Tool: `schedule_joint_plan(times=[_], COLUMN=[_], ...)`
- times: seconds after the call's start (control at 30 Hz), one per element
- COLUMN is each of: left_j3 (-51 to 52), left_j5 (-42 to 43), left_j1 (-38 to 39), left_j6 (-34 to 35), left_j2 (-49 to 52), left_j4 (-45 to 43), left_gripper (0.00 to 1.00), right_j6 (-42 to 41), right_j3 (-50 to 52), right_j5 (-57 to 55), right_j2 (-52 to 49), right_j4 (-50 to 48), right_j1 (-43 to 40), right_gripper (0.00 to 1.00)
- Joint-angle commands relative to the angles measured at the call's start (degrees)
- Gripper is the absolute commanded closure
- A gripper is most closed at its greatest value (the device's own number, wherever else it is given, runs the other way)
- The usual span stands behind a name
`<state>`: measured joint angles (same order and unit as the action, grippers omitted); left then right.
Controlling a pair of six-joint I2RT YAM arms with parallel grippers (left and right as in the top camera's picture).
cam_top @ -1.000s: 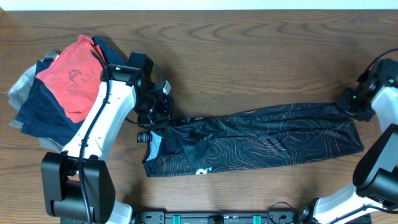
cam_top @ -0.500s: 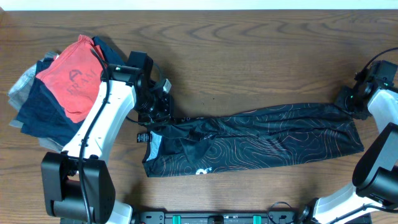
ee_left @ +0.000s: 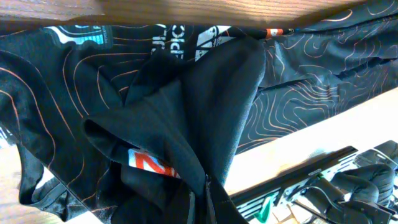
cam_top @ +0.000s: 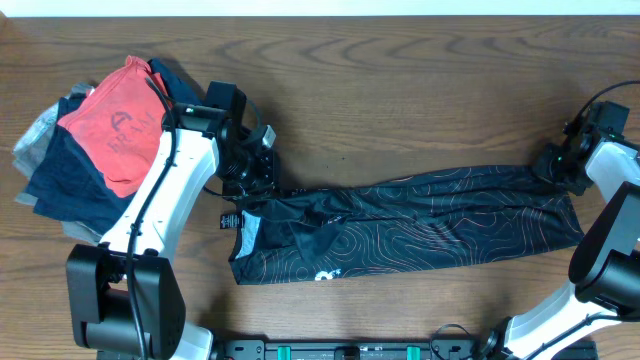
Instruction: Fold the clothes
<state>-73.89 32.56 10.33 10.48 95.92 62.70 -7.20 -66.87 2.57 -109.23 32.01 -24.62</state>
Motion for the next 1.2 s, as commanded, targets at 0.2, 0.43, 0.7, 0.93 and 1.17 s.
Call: schedule_joint_plan(times=[0.2, 0.43, 0.7, 0.93, 1.17], left_j3=[-0.15, -3.15, -5.53, -2.36, 1.68], left_j5=[-0.59, 0.04, 1.99, 1.29, -1.62], left_j1=[-0.76, -2.89, -3.19, 0.44, 3.58], left_j6=[-0.22, 1.2, 1.22, 1.14, 0.94], left_j2=[0.07, -0.31, -1.31, -1.29, -1.29], left_j4=[-3.98, -9.92, -8.98, -1.38, 3.56], left_gripper=[0.94, 0.94, 0.94, 0.94, 0.94], right_j6=[-2.62, -2.6, -2.36, -2.47, -3.72], right_j3=[-7.06, -20.06, -22.97, -21.62, -17.29], right_j5=[-0.83, -0.81, -3.74, -17.68, -20.57], right_j2=[3.78, 5.53, 5.51, 5.51, 5.51], right_j4=[1.57, 6.71, 15.76, 29.14, 33.09], right_j1=[0.52, 0.55, 0.52, 0.44, -2.19], right_gripper=[0.99, 0.99, 0.99, 0.99, 0.99])
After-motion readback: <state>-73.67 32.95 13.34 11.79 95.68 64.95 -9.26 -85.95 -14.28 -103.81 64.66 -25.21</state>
